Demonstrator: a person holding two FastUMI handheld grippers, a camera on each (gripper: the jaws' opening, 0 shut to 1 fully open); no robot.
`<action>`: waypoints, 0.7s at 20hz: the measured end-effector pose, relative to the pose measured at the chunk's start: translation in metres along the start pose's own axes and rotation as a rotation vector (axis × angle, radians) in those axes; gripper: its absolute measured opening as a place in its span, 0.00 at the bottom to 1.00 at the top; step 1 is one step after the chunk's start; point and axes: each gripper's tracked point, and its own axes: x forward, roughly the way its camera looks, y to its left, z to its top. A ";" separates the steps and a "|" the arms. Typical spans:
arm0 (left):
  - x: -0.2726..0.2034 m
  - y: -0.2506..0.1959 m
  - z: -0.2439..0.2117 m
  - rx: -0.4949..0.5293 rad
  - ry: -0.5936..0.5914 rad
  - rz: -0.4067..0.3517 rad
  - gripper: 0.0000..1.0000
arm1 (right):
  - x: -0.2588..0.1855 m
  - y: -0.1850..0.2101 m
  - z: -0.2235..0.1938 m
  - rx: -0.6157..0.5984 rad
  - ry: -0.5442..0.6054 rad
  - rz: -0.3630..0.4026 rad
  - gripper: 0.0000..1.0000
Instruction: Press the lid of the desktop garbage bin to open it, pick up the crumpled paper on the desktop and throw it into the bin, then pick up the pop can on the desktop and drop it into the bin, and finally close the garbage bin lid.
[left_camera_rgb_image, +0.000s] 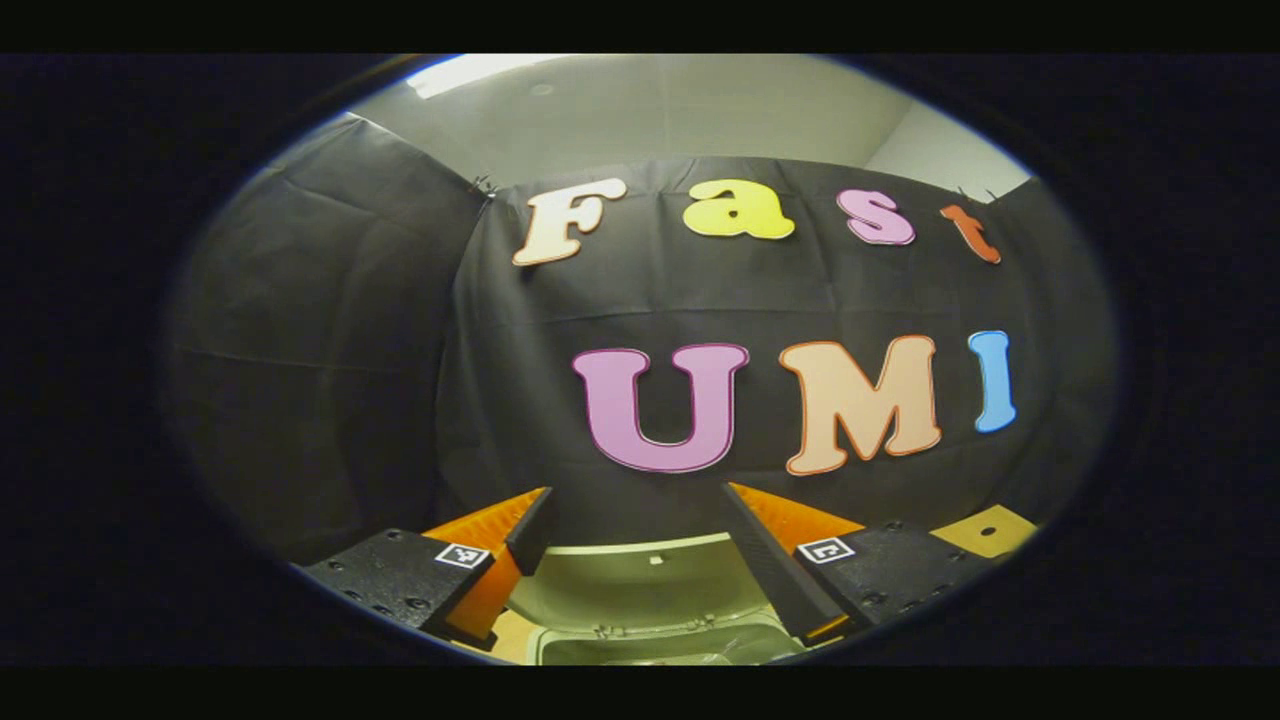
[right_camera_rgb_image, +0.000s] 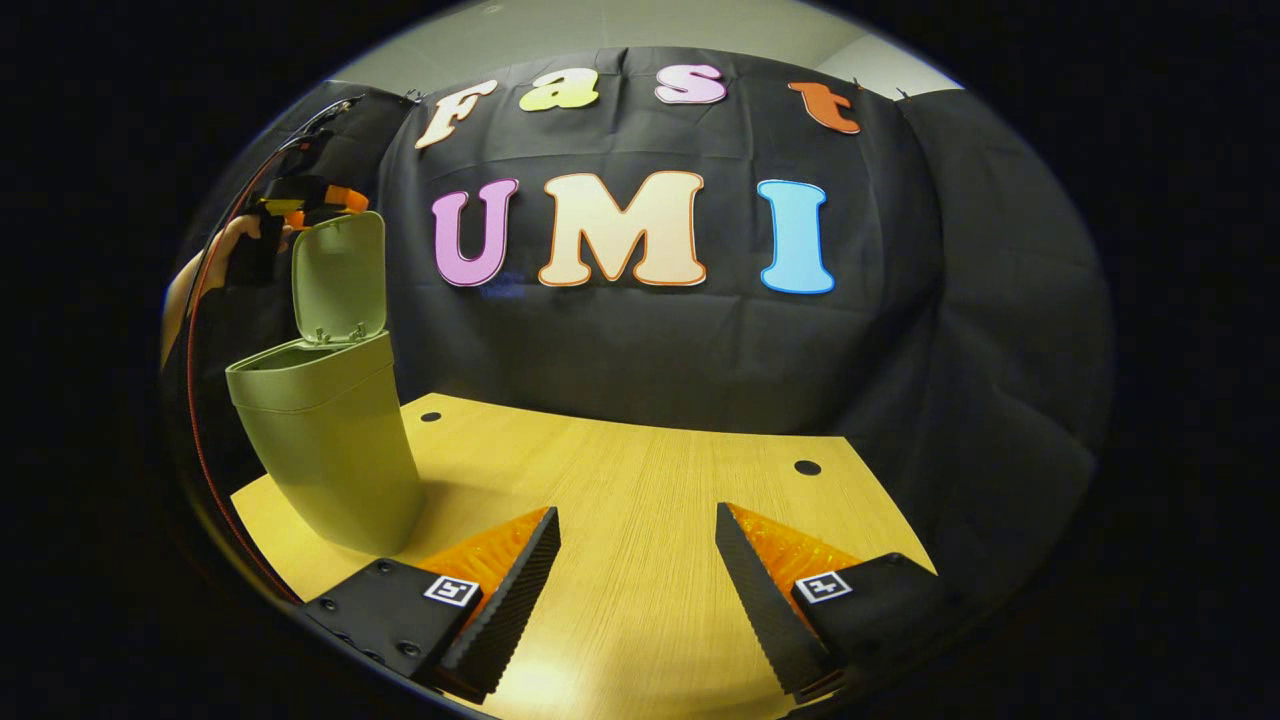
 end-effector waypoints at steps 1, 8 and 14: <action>-0.005 -0.001 0.002 -0.003 -0.003 -0.003 0.98 | 0.002 0.001 0.001 0.001 0.002 0.007 0.99; -0.053 -0.006 -0.013 -0.025 0.028 0.000 0.99 | 0.011 0.013 0.010 -0.021 -0.011 0.083 0.99; -0.087 -0.007 -0.043 -0.041 0.088 0.016 0.93 | 0.011 0.027 0.009 -0.059 -0.010 0.139 1.00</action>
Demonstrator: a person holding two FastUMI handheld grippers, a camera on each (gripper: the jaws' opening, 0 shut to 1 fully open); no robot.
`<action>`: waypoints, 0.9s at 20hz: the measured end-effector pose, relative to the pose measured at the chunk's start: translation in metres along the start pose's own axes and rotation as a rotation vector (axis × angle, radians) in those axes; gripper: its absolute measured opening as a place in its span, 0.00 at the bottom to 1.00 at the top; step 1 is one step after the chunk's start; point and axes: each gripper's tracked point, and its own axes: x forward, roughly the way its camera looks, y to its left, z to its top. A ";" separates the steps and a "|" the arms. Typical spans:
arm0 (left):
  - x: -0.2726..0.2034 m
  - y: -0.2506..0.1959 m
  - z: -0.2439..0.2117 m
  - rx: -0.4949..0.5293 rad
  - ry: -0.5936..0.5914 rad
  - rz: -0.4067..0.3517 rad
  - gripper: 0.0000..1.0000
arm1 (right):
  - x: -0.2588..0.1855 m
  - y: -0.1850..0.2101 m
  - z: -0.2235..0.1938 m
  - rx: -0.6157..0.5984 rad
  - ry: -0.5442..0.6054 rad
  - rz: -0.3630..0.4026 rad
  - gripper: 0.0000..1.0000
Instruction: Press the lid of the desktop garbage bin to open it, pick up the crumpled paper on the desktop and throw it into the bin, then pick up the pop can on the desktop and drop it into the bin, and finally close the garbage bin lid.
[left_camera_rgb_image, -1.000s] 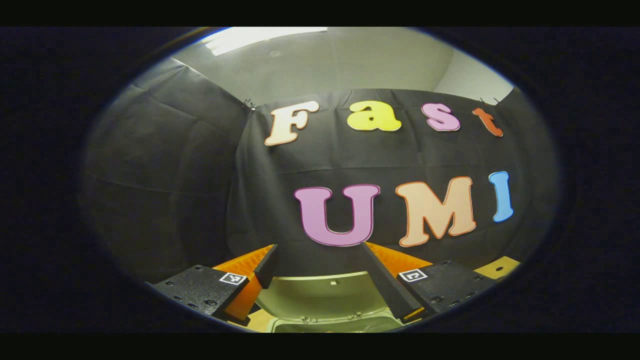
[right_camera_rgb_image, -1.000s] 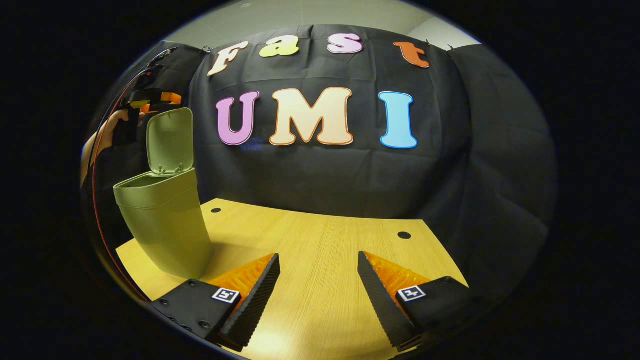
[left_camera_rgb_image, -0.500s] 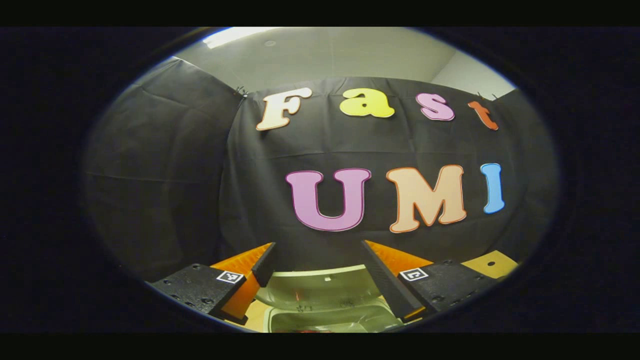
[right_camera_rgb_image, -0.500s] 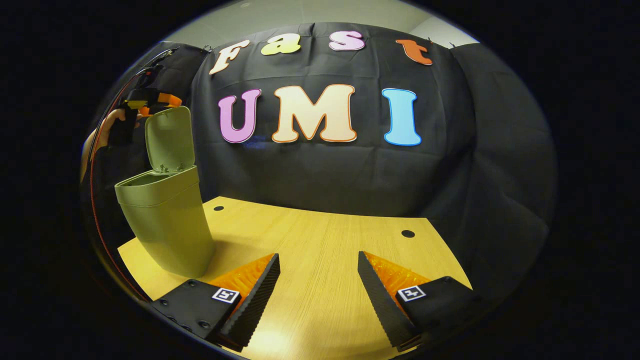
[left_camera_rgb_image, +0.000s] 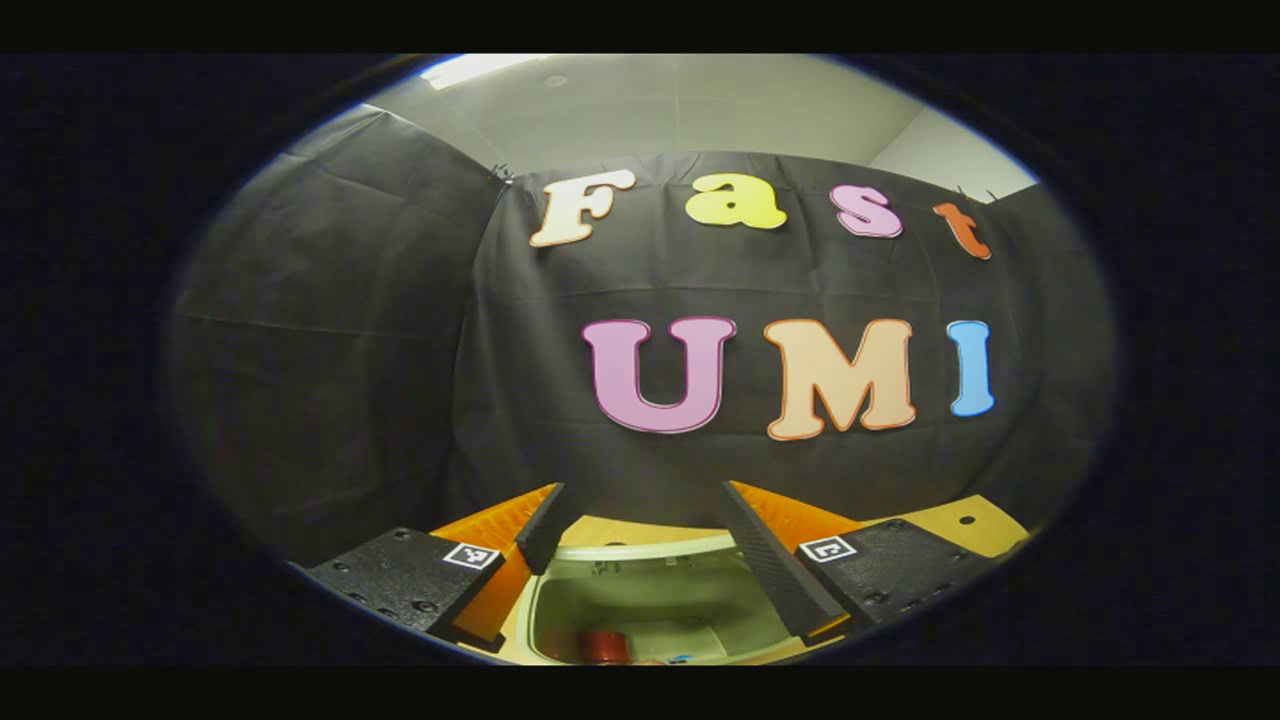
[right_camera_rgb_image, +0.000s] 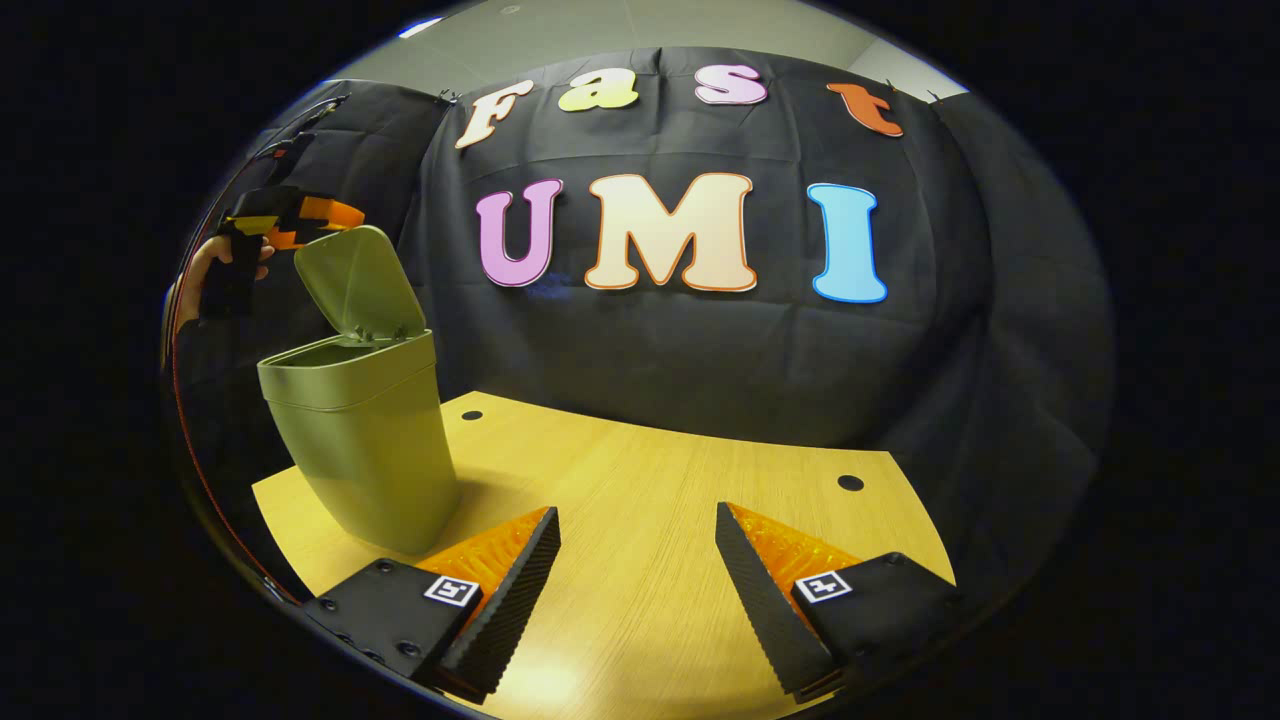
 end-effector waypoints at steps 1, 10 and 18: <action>0.000 -0.001 -0.004 -0.003 0.014 0.000 0.99 | 0.000 0.001 -0.001 -0.004 0.001 0.006 0.98; -0.022 -0.006 -0.076 -0.010 0.152 0.002 0.93 | -0.005 0.006 -0.007 -0.027 0.023 0.035 0.99; -0.030 -0.011 -0.119 -0.022 0.221 0.011 0.99 | -0.007 0.009 -0.011 -0.047 0.033 0.036 0.99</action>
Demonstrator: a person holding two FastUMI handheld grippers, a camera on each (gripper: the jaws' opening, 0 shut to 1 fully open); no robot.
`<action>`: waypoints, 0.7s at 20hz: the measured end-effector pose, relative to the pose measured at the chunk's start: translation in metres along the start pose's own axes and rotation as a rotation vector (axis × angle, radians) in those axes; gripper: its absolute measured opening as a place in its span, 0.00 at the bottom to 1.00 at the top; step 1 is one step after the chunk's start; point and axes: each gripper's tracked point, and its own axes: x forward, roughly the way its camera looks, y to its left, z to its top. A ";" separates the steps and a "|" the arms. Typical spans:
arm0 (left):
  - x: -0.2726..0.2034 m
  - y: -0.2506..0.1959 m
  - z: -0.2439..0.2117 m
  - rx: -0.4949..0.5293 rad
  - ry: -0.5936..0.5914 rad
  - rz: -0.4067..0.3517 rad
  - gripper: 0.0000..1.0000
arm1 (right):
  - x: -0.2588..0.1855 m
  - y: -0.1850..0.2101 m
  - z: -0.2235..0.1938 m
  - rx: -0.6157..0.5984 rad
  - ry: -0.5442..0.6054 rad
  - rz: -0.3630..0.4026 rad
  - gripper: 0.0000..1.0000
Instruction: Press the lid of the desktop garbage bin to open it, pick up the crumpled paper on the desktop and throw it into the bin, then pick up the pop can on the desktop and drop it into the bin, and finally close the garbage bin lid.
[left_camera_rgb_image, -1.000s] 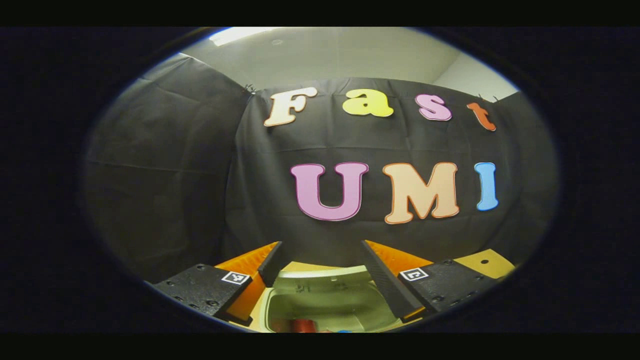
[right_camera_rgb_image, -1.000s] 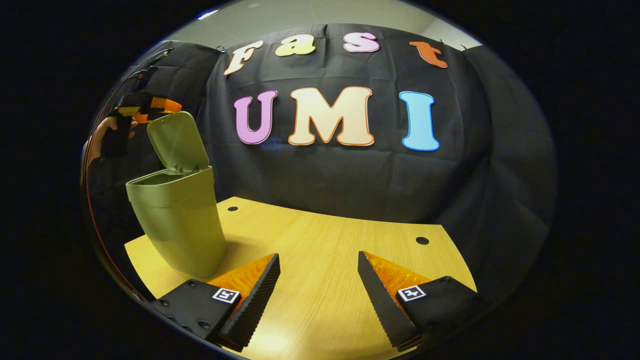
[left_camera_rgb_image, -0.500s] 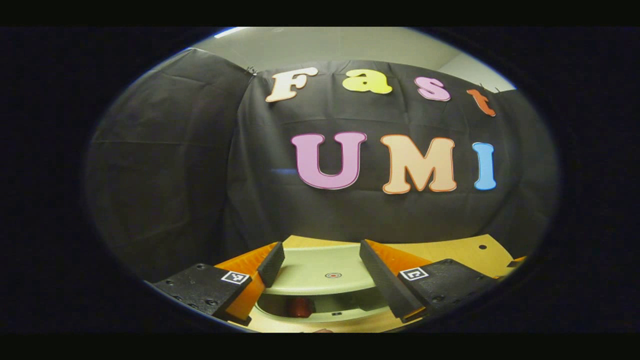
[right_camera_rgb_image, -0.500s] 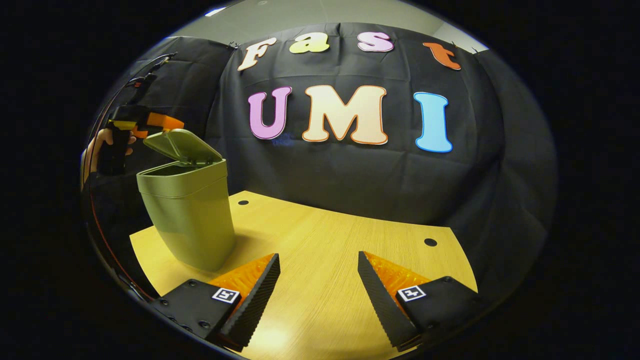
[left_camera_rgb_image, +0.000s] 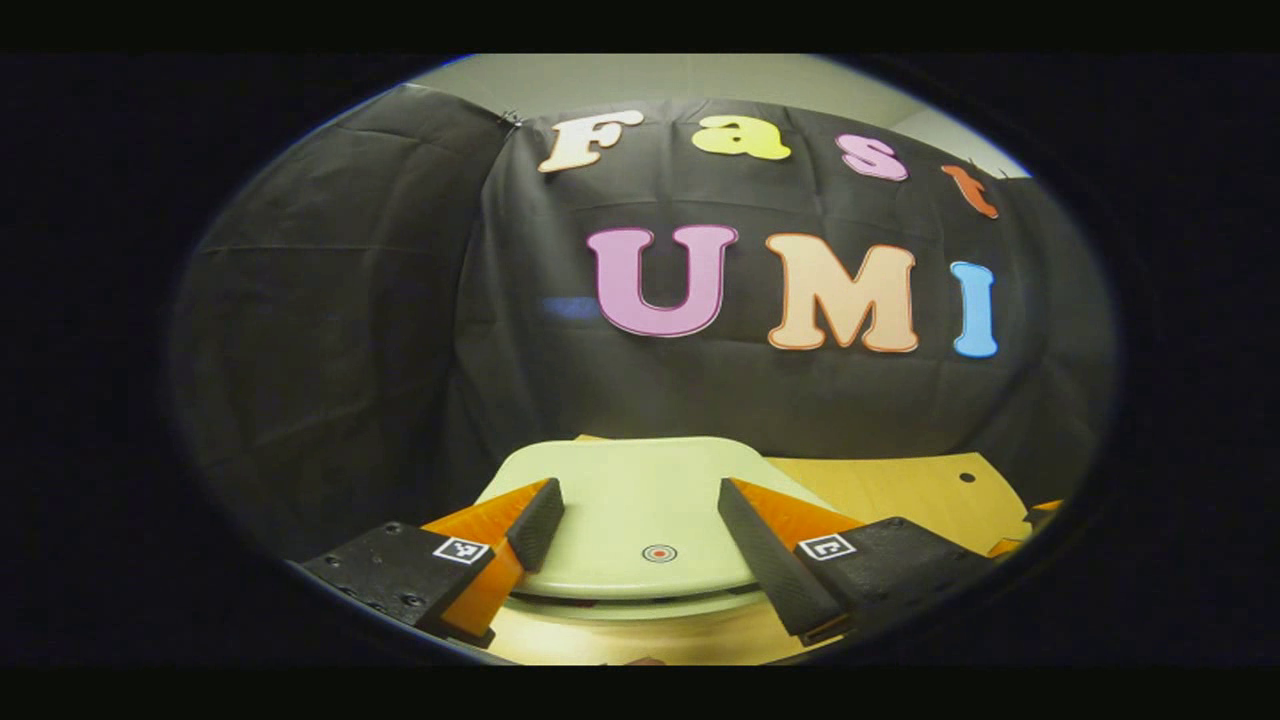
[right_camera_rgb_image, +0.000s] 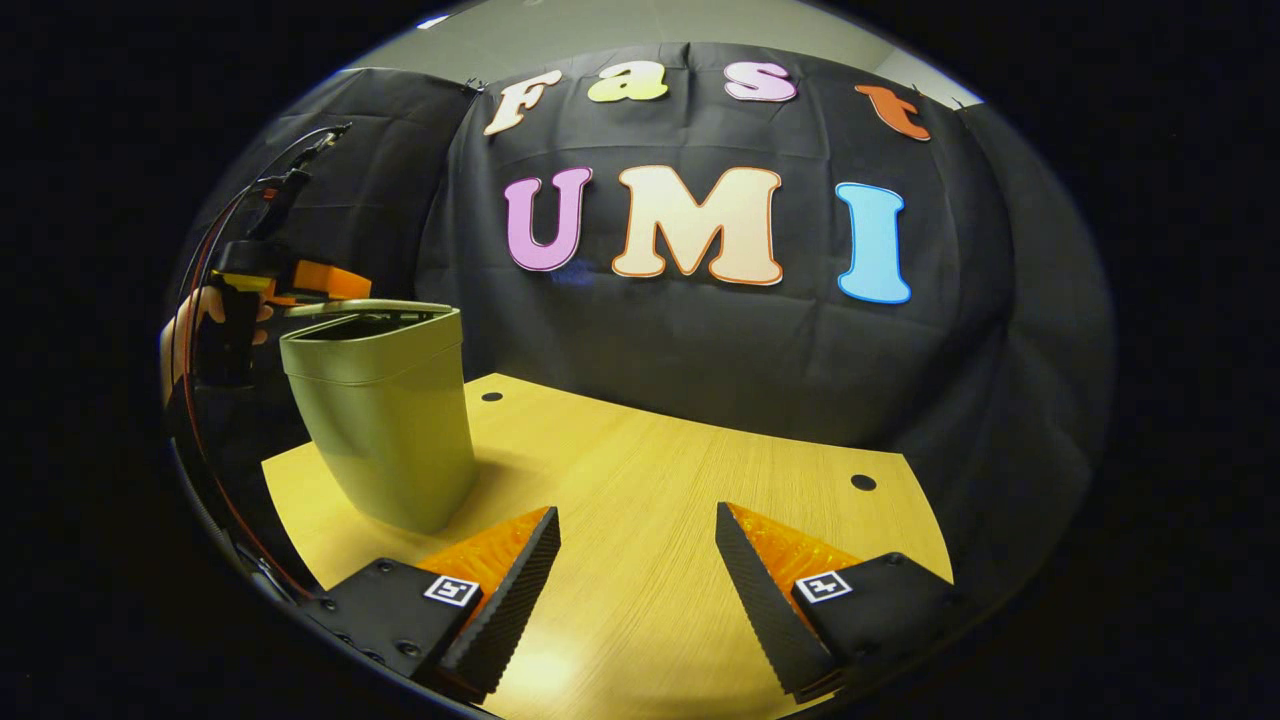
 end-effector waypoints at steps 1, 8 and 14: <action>0.000 -0.001 -0.004 0.007 0.007 0.001 0.99 | 0.000 0.000 0.000 0.002 -0.001 0.001 0.99; -0.002 -0.003 -0.019 0.026 0.016 0.021 0.96 | 0.009 0.008 -0.001 0.012 0.009 0.011 0.99; -0.005 -0.008 -0.023 0.024 -0.016 0.025 0.98 | 0.013 0.015 0.003 0.049 -0.002 0.027 1.00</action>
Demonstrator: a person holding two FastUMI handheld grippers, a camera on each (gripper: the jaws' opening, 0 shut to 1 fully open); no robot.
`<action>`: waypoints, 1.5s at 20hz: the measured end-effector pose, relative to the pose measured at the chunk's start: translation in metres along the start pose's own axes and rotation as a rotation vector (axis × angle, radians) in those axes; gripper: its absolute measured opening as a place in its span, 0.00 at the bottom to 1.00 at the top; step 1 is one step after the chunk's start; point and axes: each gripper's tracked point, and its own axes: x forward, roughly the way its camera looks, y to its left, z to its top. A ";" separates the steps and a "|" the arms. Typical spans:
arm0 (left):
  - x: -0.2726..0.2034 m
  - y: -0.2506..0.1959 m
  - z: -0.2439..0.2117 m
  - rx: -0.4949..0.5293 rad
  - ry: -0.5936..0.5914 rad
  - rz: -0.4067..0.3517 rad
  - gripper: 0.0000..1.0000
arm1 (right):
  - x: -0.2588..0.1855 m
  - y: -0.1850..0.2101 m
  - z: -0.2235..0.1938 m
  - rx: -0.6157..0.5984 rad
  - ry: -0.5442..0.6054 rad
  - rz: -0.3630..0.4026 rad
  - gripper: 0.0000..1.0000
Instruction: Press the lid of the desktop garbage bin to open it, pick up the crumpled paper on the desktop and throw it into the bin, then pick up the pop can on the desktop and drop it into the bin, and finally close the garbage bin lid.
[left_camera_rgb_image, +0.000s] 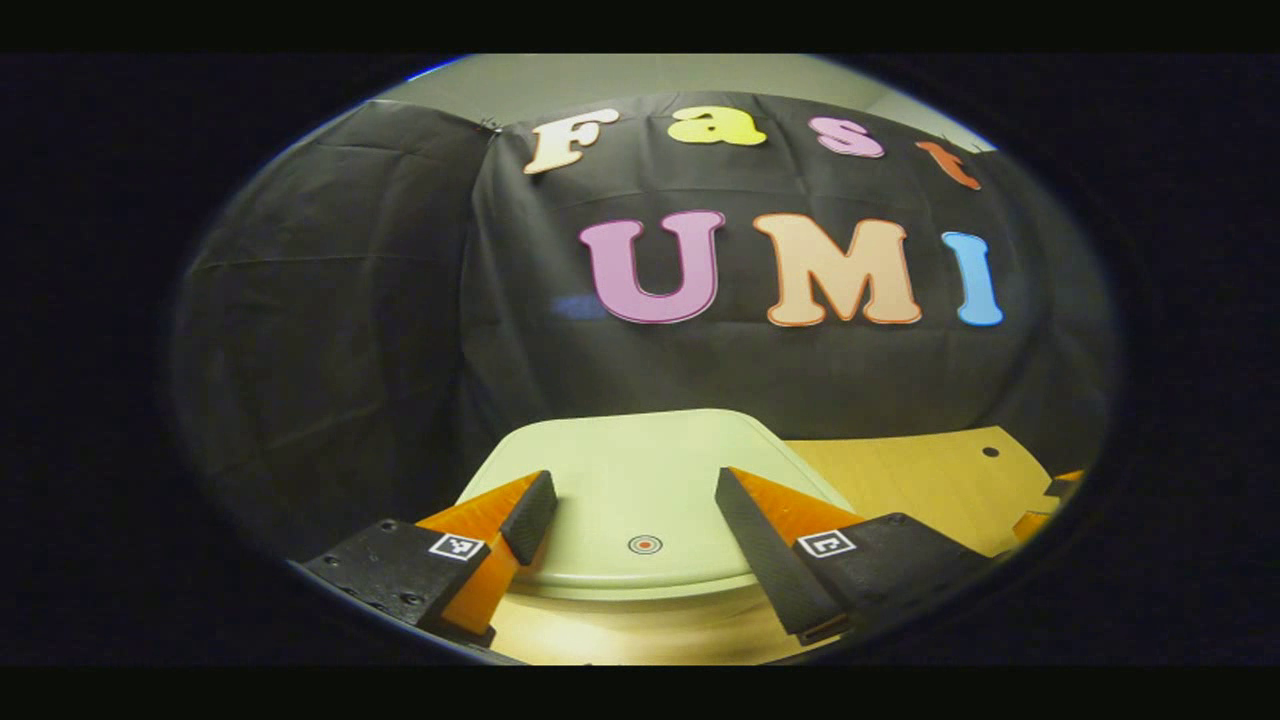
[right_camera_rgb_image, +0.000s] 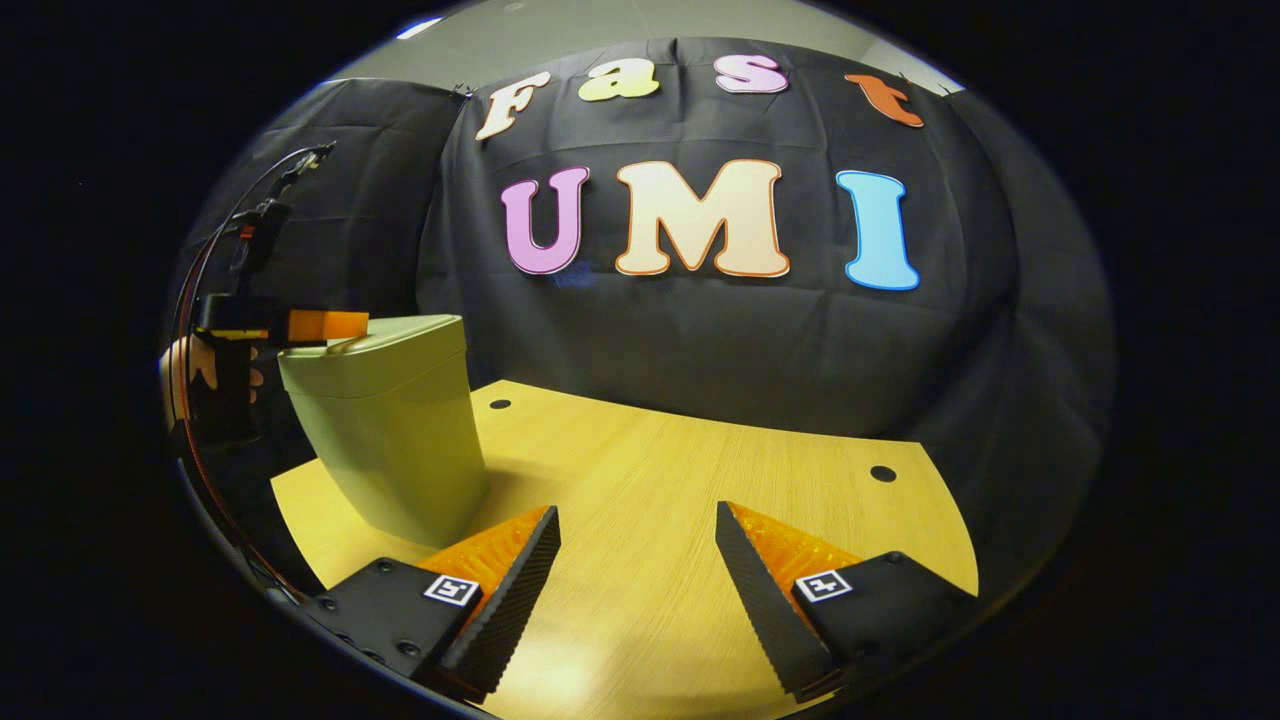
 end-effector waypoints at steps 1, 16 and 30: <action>0.003 -0.001 0.003 0.018 -0.002 -0.013 0.97 | 0.001 -0.001 0.001 0.002 -0.002 0.001 0.99; -0.052 -0.144 0.086 -0.001 -0.375 -0.298 0.94 | -0.071 -0.057 0.113 0.097 -0.298 -0.134 0.98; -0.088 -0.232 0.074 0.031 -0.392 -0.475 0.92 | -0.135 -0.113 0.136 0.180 -0.426 -0.304 0.97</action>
